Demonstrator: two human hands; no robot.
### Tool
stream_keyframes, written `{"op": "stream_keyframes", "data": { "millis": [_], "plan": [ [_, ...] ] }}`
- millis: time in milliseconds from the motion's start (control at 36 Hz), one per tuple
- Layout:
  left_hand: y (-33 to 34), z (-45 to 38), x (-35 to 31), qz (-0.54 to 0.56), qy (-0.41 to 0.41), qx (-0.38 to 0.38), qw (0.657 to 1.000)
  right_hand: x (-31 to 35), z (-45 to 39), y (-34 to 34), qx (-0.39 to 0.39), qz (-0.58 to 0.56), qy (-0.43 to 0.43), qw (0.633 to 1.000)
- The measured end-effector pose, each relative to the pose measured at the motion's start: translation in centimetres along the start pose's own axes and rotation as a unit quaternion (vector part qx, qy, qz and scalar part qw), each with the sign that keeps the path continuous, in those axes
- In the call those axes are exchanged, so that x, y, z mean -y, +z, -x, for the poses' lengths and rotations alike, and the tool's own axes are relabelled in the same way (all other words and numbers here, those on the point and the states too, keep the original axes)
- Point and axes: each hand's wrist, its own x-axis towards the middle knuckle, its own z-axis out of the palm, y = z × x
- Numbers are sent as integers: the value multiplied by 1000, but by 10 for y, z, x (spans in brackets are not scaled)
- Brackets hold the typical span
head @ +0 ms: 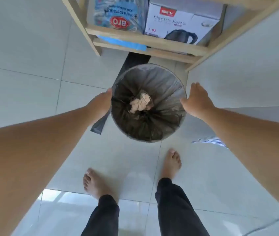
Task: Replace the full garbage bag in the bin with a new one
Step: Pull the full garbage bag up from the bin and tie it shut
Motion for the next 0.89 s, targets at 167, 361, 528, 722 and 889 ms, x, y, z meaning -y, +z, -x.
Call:
{"op": "stream_keyframes", "data": {
  "millis": [167,361,528,722,889],
  "plan": [
    [25,-45,20,296,-75,26,952,-16,-15,21,162,-489,212,830],
    [35,-47,31,365,-62,-64,927,-31,-19,73,125,-625,223,737],
    [26,-46,23,334,-32,40,941,-53,-13,72,158,-685,183,687],
    [17,-50,25,390,-91,75,913,-80,-4,58,219,-708,184,646],
    [20,-58,21,440,-159,116,876,-71,-4,73,217,-664,215,682]
  ]
}}
